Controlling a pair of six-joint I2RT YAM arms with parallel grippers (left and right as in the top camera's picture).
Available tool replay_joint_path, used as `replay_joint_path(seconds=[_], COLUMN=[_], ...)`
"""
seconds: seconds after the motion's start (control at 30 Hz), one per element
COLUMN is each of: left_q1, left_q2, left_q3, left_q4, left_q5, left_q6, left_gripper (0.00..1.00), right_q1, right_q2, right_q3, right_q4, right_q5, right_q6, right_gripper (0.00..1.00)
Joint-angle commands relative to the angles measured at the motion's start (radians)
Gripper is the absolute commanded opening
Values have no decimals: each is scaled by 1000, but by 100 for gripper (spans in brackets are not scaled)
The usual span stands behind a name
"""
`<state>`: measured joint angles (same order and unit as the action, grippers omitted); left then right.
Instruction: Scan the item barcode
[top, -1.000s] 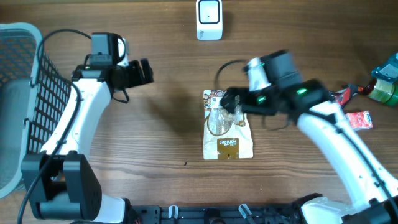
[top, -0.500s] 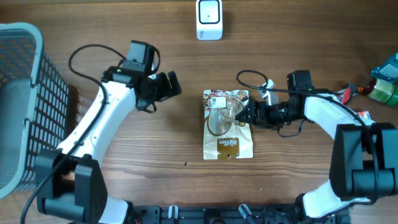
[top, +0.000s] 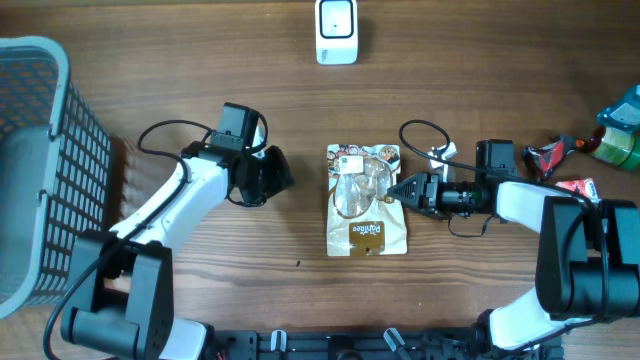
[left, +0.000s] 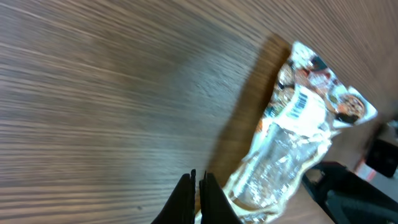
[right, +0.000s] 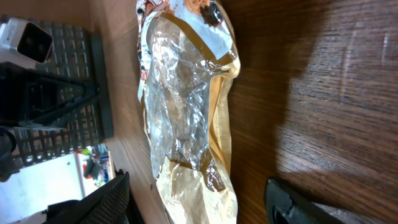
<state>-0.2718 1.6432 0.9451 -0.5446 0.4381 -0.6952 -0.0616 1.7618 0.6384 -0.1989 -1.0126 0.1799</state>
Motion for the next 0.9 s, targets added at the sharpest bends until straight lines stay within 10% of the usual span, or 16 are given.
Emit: replay_joint_path(seconds=[0.0, 0.13, 0.53, 0.87], left_q1=[-55, -161, -325, -327], left_q2=[-7, -7, -6, 1], left_q3=[-22, -95, -171, -261], left_q4=[12, 125, 201, 306], left_q5=[65, 67, 70, 66], left_q6=[-60, -213, -322, -368], left_gripper=[4, 4, 4, 4], right_q1=[6, 6, 109, 159], right_q2=[19, 19, 266, 267], right_q3=[-28, -28, -19, -16], right_q4=[40, 162, 426, 288], right_q5=[45, 45, -21, -60], right_q6=[43, 98, 293, 137], right_gripper=[73, 98, 95, 86])
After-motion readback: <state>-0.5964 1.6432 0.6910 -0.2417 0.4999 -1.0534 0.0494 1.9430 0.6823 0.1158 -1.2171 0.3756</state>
